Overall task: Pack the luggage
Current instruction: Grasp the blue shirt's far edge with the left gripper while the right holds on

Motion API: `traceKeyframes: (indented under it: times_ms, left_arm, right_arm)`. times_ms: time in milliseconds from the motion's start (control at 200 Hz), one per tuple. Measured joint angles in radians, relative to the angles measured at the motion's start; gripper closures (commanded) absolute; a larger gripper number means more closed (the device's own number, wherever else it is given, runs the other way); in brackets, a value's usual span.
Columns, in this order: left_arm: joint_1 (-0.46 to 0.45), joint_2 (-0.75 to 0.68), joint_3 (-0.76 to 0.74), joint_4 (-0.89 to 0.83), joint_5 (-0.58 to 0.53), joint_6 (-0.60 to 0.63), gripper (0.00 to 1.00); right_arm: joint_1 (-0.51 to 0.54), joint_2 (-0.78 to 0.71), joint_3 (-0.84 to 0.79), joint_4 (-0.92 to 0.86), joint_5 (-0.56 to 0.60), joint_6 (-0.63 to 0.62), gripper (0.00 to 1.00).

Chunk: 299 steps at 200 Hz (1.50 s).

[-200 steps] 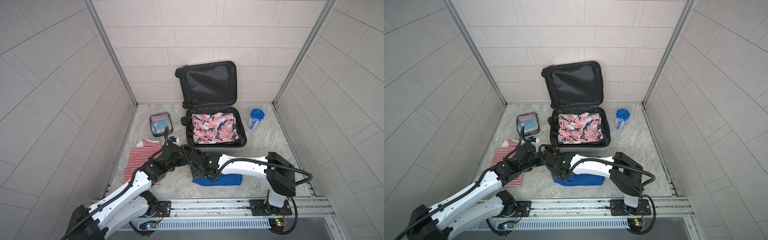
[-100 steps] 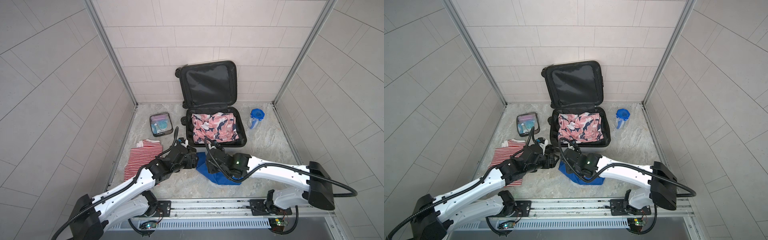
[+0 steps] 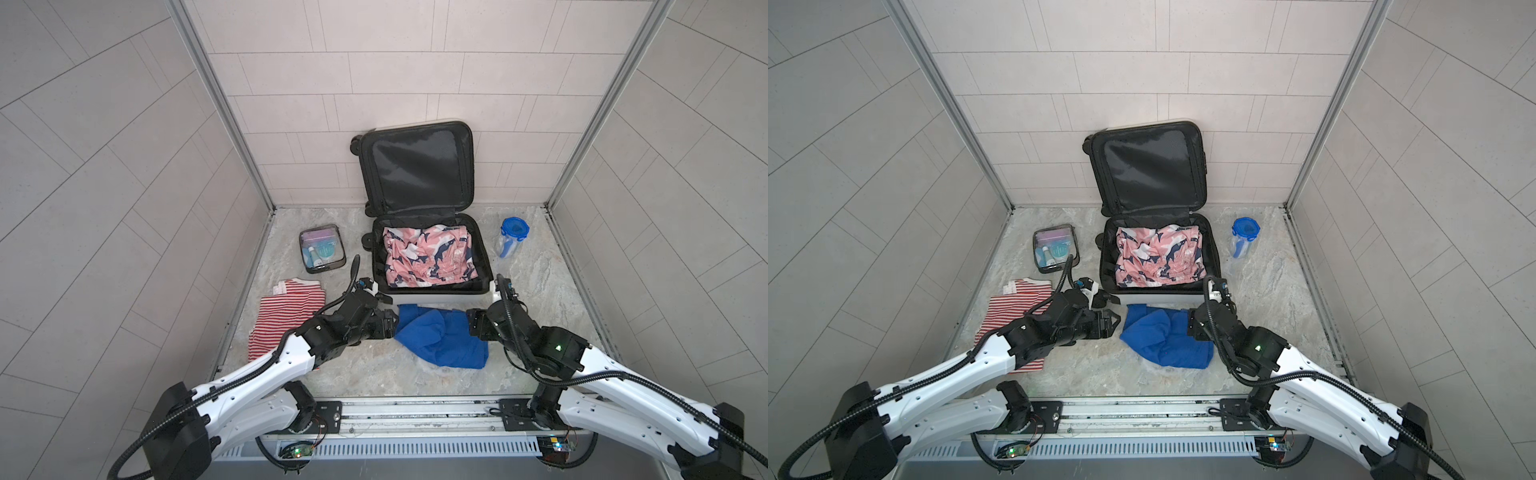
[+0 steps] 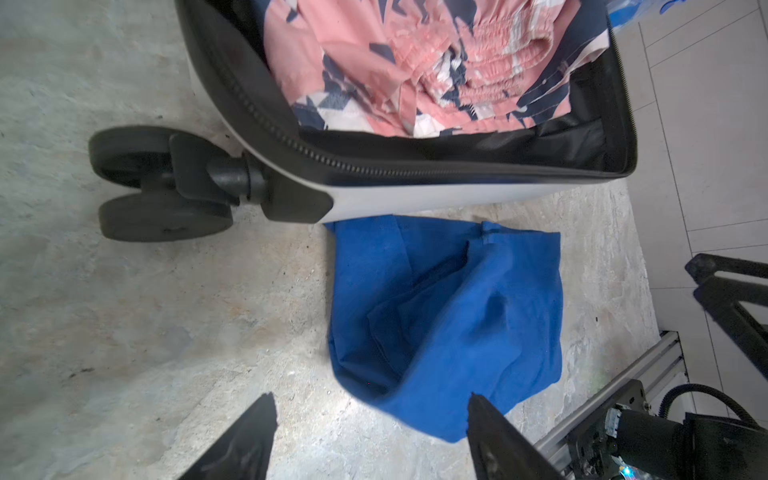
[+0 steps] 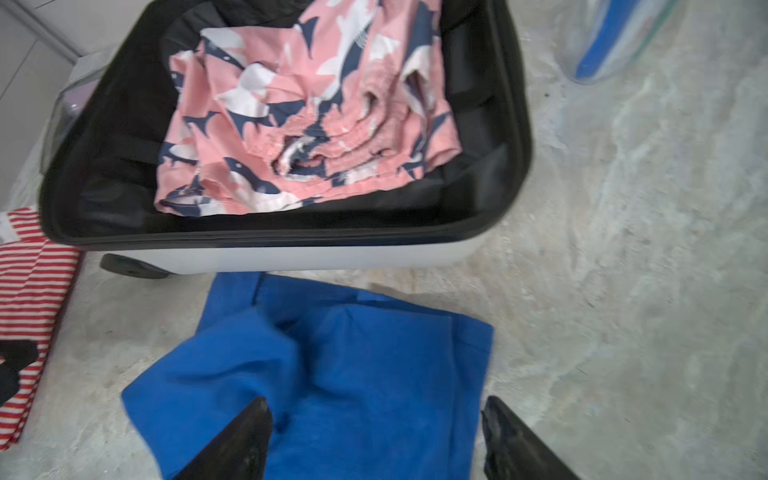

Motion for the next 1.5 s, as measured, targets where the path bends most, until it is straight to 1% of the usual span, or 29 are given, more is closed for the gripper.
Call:
traceKeyframes:
  times_ms: [175,325,435,590,716,831,1006,1211,1341,1376,1426,1496]
  left_arm:
    - [-0.003,-0.034,-0.109,0.023,0.026,-0.049,0.19]
    - [-0.003,-0.028,-0.194,0.089,0.053,-0.1,0.17]
    - [-0.003,0.023,-0.204,0.151,0.078,-0.117,0.17]
    - [-0.003,0.125,-0.204,0.251,0.111,-0.121,0.17]
    - [-0.003,0.215,-0.199,0.334,0.126,-0.12,0.18]
    - [-0.003,0.299,-0.166,0.409,0.137,-0.119,0.19]
    - [-0.003,0.384,-0.138,0.502,0.159,-0.117,0.22]
    - [-0.022,0.411,-0.133,0.543,0.159,-0.117,0.22]
    - [-0.051,0.438,-0.12,0.563,0.152,-0.117,0.26]
    - [-0.06,0.448,-0.115,0.57,0.151,-0.117,0.27]
    - [-0.073,0.463,-0.107,0.583,0.146,-0.118,0.29]
    - [-0.089,0.481,-0.099,0.594,0.143,-0.119,0.39]
  right_arm:
    - [-0.103,-0.113,-0.12,-0.027,-0.116,-0.011,0.2]
    - [-0.187,-0.12,-0.215,-0.011,-0.224,-0.008,0.19]
    - [-0.221,-0.093,-0.258,0.018,-0.291,-0.003,0.18]
    - [-0.251,-0.021,-0.264,0.087,-0.347,-0.003,0.18]
    - [-0.26,0.045,-0.264,0.145,-0.371,-0.002,0.18]
    - [-0.262,0.088,-0.264,0.188,-0.383,0.001,0.19]
    - [-0.265,0.143,-0.264,0.245,-0.393,0.013,0.21]
    - [-0.266,0.202,-0.278,0.316,-0.403,0.04,0.26]
    - [-0.266,0.237,-0.278,0.367,-0.41,0.057,0.3]
    - [-0.267,0.245,-0.276,0.375,-0.41,0.061,0.33]
    - [-0.267,0.26,-0.274,0.387,-0.413,0.068,0.38]
    - [-0.267,0.282,-0.269,0.403,-0.419,0.077,0.46]
